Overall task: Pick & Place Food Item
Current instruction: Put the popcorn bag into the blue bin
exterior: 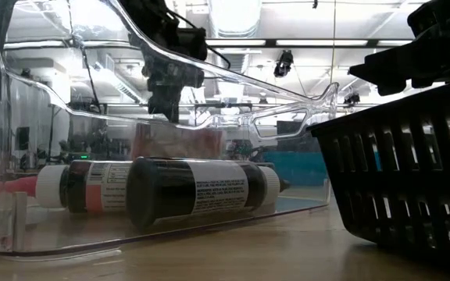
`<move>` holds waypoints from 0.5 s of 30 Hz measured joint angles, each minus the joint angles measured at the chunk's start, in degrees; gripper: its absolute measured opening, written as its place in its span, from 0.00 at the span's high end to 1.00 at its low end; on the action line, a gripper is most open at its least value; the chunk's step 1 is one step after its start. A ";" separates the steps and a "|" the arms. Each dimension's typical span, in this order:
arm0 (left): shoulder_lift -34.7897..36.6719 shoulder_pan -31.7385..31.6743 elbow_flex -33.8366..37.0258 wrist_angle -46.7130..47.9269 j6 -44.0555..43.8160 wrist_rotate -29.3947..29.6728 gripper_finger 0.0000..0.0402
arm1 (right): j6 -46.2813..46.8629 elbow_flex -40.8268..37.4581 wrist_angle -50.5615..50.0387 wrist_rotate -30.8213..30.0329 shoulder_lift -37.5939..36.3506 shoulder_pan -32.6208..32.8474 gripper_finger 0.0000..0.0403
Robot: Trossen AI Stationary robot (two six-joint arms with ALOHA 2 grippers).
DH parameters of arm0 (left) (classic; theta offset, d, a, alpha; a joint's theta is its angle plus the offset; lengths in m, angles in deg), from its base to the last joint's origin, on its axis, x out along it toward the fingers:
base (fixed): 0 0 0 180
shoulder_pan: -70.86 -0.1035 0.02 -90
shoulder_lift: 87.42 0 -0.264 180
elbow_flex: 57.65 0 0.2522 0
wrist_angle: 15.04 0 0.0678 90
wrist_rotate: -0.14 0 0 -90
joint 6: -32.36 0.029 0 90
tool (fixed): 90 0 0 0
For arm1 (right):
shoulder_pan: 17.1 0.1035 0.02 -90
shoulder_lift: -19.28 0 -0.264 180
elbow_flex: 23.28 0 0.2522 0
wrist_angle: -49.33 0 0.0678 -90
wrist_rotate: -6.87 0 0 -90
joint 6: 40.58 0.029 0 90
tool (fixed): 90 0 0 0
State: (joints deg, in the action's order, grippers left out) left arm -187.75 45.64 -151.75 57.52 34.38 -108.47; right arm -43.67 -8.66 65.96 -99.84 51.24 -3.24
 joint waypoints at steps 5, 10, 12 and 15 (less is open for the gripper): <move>0.00 0.01 -1.61 0.50 0.68 0.62 1.00 | -0.07 0.00 0.00 0.01 0.00 -0.01 0.44; 0.00 -0.02 -3.70 0.45 1.03 0.69 1.00 | -0.07 0.00 0.00 0.01 0.00 -0.01 0.44; 0.00 0.01 -4.78 0.45 1.05 0.70 1.00 | -0.07 0.00 0.00 0.01 0.00 -0.01 0.44; 0.00 -0.02 -6.81 0.44 1.07 0.92 1.00 | -0.08 0.00 0.00 0.01 0.00 0.01 0.44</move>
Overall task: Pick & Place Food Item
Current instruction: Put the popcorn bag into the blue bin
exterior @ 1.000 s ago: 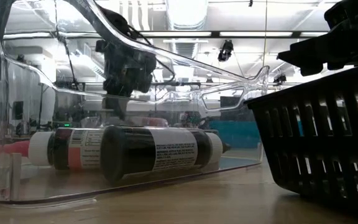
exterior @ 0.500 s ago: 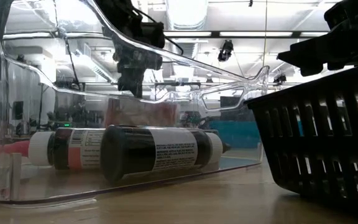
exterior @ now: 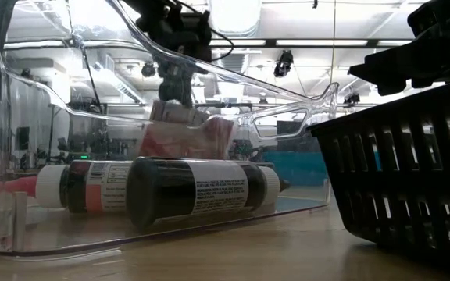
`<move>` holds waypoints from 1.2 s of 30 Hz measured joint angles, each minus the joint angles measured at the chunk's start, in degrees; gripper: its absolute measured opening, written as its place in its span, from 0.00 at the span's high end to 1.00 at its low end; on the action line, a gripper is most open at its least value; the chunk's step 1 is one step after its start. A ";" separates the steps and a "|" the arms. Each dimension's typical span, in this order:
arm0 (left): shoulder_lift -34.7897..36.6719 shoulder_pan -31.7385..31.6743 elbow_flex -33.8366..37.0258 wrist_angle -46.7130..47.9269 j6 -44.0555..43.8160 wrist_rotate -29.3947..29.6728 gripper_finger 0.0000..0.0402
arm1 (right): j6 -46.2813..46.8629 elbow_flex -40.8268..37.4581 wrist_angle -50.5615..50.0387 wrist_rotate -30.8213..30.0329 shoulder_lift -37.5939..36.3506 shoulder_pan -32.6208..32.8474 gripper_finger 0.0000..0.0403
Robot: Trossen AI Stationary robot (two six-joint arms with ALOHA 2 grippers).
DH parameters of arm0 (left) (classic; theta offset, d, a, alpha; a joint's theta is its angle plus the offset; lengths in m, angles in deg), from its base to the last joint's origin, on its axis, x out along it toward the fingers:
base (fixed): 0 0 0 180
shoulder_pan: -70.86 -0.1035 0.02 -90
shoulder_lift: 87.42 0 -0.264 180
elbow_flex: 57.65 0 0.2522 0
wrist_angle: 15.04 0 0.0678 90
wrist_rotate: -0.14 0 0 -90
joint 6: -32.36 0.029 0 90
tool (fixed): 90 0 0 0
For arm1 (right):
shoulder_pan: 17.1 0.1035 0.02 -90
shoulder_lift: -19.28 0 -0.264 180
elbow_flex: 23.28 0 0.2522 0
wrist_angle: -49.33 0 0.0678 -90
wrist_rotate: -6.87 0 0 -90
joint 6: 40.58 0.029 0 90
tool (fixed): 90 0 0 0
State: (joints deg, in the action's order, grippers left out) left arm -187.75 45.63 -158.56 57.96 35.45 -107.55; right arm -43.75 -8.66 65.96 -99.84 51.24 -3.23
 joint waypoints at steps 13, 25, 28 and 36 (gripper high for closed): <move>-7.07 -0.01 -15.09 4.80 2.70 2.80 1.00 | 1.53 0.00 -0.24 0.04 0.17 -0.02 0.44; -8.00 -2.25 -8.27 11.14 2.64 5.33 1.00 | 4.46 0.02 -1.15 -1.72 2.27 -0.25 0.44; -7.75 -2.23 -5.41 8.49 2.70 3.80 0.97 | 6.54 0.02 -0.79 -1.25 2.34 -1.20 0.44; 2.14 -1.70 6.95 -18.83 4.01 -0.35 0.82 | 7.07 1.65 -1.38 0.79 3.96 -1.70 0.44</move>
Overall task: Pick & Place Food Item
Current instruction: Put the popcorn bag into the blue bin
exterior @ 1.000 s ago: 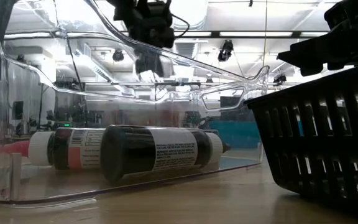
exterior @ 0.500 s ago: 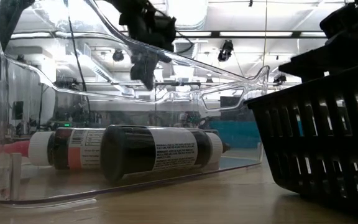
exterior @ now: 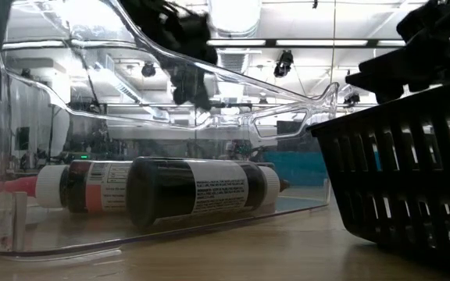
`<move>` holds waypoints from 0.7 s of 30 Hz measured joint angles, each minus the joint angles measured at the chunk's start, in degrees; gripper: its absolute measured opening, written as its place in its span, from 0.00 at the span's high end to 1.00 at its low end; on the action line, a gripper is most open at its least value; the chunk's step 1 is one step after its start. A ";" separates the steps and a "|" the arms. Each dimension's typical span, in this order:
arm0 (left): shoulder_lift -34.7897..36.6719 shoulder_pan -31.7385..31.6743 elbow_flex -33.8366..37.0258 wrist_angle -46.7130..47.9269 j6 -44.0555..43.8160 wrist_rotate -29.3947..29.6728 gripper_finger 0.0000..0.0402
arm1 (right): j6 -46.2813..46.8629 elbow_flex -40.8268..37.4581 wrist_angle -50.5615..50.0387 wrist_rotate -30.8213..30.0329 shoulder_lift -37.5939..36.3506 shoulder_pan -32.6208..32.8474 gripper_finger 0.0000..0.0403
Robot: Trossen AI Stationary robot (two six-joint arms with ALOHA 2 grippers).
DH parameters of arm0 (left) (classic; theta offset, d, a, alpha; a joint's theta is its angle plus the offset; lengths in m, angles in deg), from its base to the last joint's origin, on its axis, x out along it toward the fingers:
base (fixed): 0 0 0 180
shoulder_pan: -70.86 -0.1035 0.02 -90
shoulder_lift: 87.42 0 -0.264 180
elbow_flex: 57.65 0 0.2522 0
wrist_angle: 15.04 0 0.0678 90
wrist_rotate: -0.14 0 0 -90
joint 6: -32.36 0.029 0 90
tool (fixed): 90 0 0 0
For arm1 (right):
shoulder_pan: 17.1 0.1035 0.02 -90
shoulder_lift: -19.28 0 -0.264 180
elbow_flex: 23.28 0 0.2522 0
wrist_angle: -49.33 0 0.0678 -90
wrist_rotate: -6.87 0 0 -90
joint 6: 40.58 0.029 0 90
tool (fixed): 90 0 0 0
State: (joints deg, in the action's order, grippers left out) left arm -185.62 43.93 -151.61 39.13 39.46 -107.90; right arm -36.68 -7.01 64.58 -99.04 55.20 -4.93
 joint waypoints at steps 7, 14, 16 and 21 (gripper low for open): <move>18.98 0.74 21.36 -32.56 -9.36 -4.93 0.65 | -2.72 6.51 0.12 -0.17 9.39 -1.79 0.44; 32.49 2.09 37.70 -50.89 -16.04 -4.24 0.47 | -5.86 17.70 -2.47 -0.12 25.90 -7.42 0.44; 34.95 2.59 40.84 -53.10 -17.47 -2.58 0.43 | -4.56 21.75 -4.86 0.28 30.88 -9.83 0.42; 40.41 3.07 47.34 -58.21 -19.56 4.33 0.35 | 2.74 31.00 -8.00 3.01 41.05 -15.37 0.36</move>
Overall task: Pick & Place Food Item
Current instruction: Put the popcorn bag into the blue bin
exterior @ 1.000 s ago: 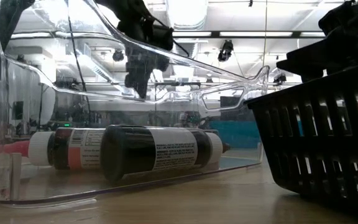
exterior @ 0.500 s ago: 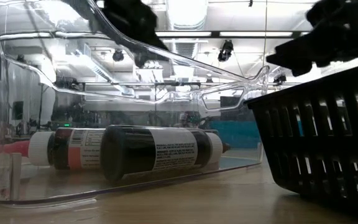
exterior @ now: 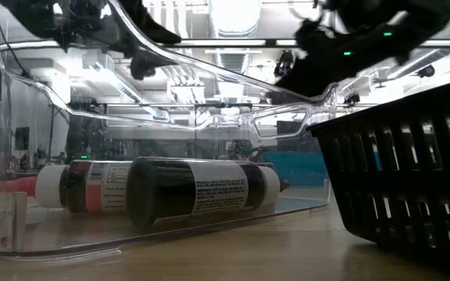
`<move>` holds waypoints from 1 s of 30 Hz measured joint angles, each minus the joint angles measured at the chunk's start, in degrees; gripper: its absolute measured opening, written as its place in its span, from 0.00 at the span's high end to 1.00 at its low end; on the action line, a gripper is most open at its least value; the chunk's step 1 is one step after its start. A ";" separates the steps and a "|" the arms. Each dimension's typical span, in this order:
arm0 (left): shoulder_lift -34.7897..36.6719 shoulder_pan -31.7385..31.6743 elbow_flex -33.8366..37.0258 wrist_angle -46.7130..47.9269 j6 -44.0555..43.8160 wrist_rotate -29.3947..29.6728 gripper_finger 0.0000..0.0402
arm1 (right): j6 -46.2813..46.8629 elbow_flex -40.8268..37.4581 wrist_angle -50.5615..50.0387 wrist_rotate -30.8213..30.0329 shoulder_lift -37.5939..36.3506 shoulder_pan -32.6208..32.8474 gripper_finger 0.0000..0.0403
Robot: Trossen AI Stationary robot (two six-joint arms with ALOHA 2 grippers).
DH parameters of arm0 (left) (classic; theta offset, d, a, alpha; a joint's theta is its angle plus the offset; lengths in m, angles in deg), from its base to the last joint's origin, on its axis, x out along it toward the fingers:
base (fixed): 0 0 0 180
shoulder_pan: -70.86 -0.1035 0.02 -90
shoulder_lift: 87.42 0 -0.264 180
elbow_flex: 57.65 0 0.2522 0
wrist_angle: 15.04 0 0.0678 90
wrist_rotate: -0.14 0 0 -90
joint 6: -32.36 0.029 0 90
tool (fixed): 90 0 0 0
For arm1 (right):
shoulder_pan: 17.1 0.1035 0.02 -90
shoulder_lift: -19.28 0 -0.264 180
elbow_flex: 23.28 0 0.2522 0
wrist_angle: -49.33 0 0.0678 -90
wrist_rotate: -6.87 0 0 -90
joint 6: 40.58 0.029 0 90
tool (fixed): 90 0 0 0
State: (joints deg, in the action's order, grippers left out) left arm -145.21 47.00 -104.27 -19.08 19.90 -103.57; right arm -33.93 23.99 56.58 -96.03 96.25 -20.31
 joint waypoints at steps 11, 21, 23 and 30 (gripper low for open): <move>4.74 0.16 10.05 -11.82 -0.26 0.08 0.33 | 21.94 15.54 0.88 13.84 13.71 -6.13 0.22; 5.11 0.38 10.77 -12.83 0.23 -0.83 0.33 | 36.71 24.65 2.32 15.19 24.90 -4.98 0.22; 5.39 0.42 10.77 -13.52 0.24 -1.27 0.34 | 37.21 25.44 1.19 15.20 25.63 -5.54 0.22; 6.64 0.46 10.77 -13.96 0.17 -2.14 0.33 | 37.22 25.53 -8.88 16.49 25.37 -9.61 0.22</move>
State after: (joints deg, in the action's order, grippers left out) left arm -138.56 47.46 -93.49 -33.03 20.07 -105.71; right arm 3.28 49.52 47.70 -79.54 121.62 -29.92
